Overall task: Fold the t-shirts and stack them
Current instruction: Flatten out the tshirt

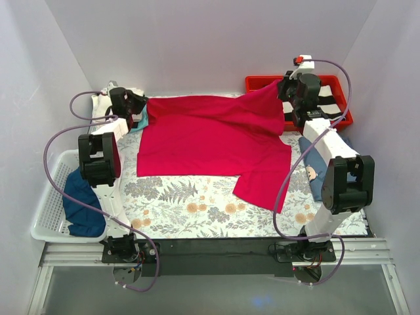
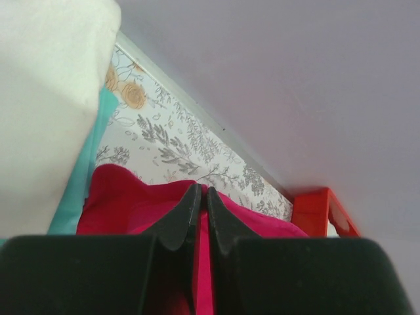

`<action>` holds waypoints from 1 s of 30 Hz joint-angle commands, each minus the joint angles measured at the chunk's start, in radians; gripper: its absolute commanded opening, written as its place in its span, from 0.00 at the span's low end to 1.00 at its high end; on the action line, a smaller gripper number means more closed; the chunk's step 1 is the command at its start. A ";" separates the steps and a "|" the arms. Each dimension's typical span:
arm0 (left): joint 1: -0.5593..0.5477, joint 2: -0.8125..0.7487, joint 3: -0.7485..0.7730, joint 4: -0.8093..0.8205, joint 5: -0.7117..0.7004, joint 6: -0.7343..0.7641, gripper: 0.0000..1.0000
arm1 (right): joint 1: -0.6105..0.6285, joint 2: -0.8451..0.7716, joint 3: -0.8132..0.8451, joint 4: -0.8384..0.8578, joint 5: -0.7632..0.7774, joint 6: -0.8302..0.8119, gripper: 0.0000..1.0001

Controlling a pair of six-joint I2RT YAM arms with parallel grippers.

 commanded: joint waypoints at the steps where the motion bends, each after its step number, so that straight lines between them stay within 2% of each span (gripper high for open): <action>1: 0.006 -0.085 -0.036 -0.089 -0.021 0.002 0.00 | -0.005 -0.061 -0.057 -0.001 -0.011 0.026 0.01; 9: 0.006 -0.121 -0.118 -0.141 -0.028 -0.015 0.00 | -0.008 -0.118 -0.139 -0.039 -0.001 0.035 0.01; 20: 0.006 -0.223 -0.033 -0.130 0.037 0.025 0.00 | -0.014 -0.191 -0.024 -0.061 -0.004 0.013 0.01; 30: 0.006 -0.581 -0.014 -0.172 0.140 0.148 0.00 | -0.013 -0.490 0.016 -0.154 -0.040 -0.031 0.01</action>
